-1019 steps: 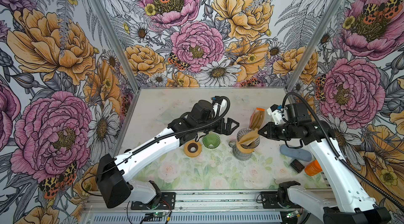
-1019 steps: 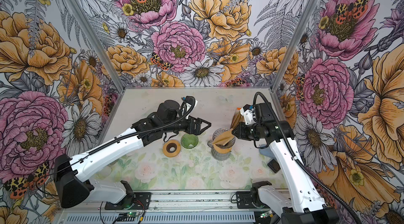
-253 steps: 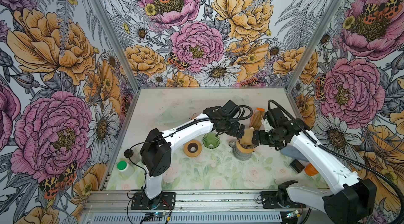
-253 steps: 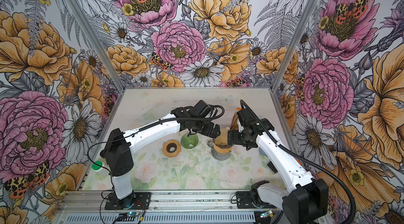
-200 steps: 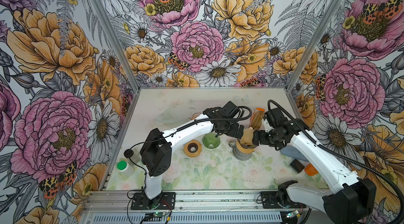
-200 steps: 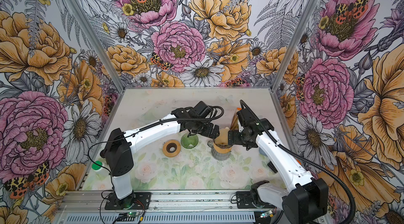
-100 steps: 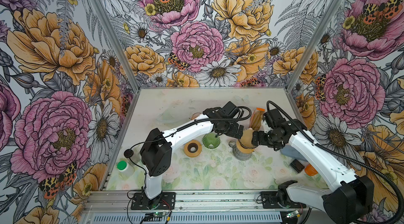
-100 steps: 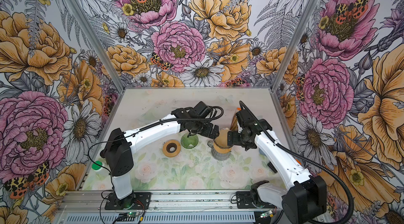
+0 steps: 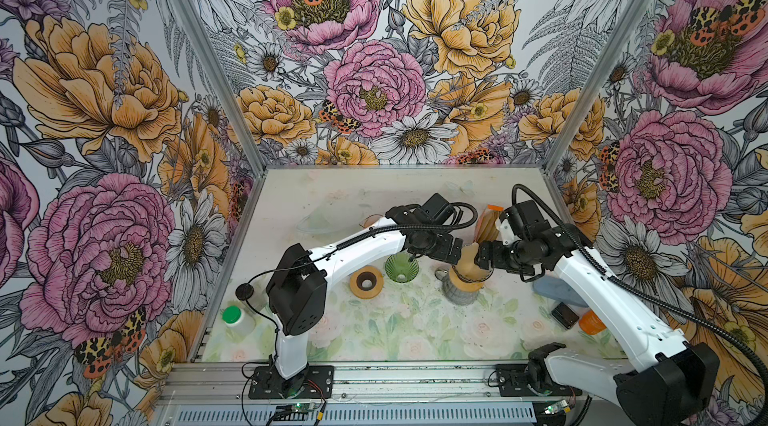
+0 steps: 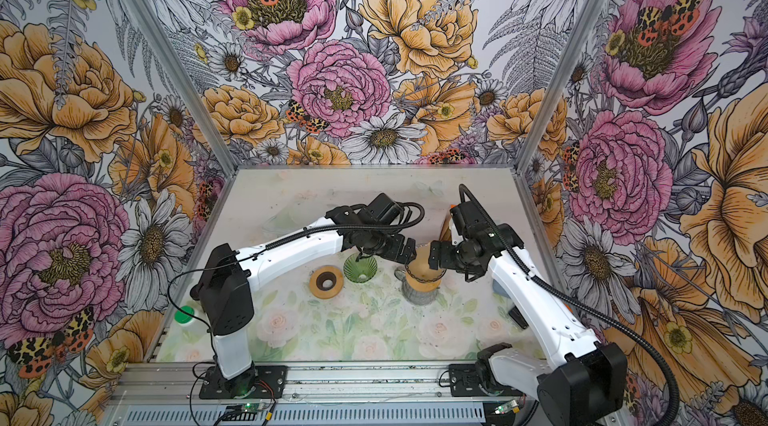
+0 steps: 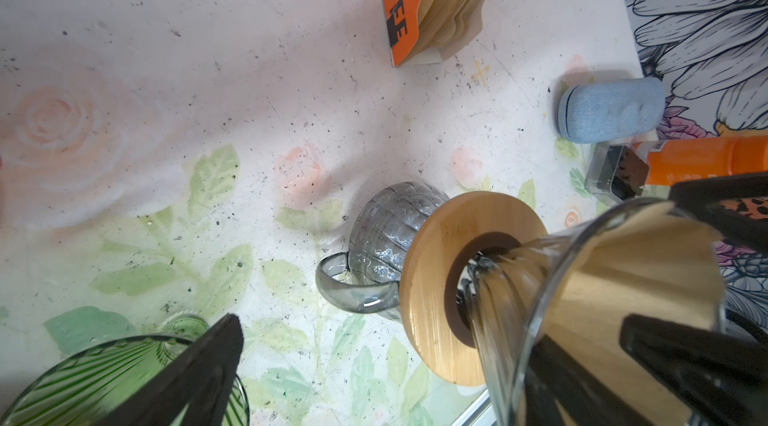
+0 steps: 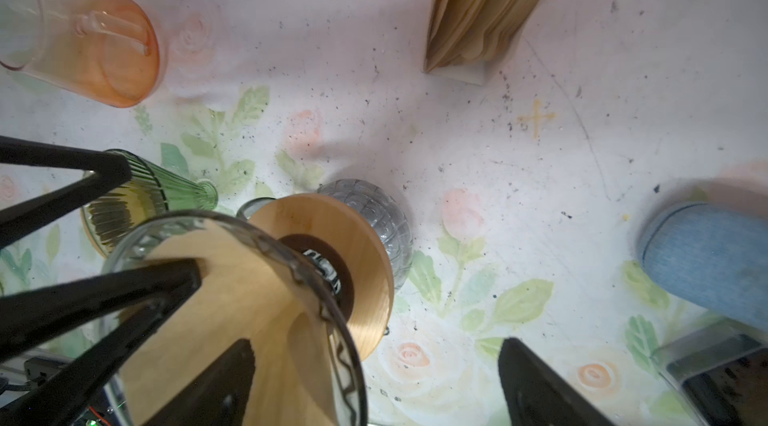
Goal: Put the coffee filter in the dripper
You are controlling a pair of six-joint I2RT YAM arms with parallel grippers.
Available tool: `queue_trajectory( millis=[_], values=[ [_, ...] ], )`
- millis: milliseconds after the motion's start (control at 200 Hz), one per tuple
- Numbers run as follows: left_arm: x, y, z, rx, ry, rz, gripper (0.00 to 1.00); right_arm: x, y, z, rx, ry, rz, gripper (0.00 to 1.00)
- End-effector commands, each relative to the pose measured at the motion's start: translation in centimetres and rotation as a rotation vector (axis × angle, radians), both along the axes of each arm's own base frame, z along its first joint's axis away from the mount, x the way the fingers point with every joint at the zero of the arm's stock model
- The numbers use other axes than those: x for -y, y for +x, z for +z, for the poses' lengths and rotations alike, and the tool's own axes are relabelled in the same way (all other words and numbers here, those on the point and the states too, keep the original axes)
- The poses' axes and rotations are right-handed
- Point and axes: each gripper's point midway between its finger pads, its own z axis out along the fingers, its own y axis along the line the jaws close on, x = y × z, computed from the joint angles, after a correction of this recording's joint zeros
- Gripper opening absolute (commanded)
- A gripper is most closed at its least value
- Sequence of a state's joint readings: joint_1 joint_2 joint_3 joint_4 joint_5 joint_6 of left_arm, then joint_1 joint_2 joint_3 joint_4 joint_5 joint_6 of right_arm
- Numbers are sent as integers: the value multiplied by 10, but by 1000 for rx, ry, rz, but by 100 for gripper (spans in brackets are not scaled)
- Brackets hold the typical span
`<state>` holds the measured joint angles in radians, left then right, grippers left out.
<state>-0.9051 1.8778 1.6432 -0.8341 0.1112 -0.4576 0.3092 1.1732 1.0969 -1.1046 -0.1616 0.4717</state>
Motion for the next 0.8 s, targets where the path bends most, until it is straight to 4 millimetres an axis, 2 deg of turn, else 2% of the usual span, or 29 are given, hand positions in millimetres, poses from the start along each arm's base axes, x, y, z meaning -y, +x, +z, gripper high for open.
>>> queue_trajectory(
  millis=[0,455,796],
  values=[
    [-3,6,-1,11,7,23,99,-13,6,7,13,59,22,94],
    [-3,5,0,18,10,17,99,-1,3,-22,-45,-20,8,94],
    [-6,5,-2,20,20,24,99,4,5,-35,-72,-63,6,94]
  ],
)
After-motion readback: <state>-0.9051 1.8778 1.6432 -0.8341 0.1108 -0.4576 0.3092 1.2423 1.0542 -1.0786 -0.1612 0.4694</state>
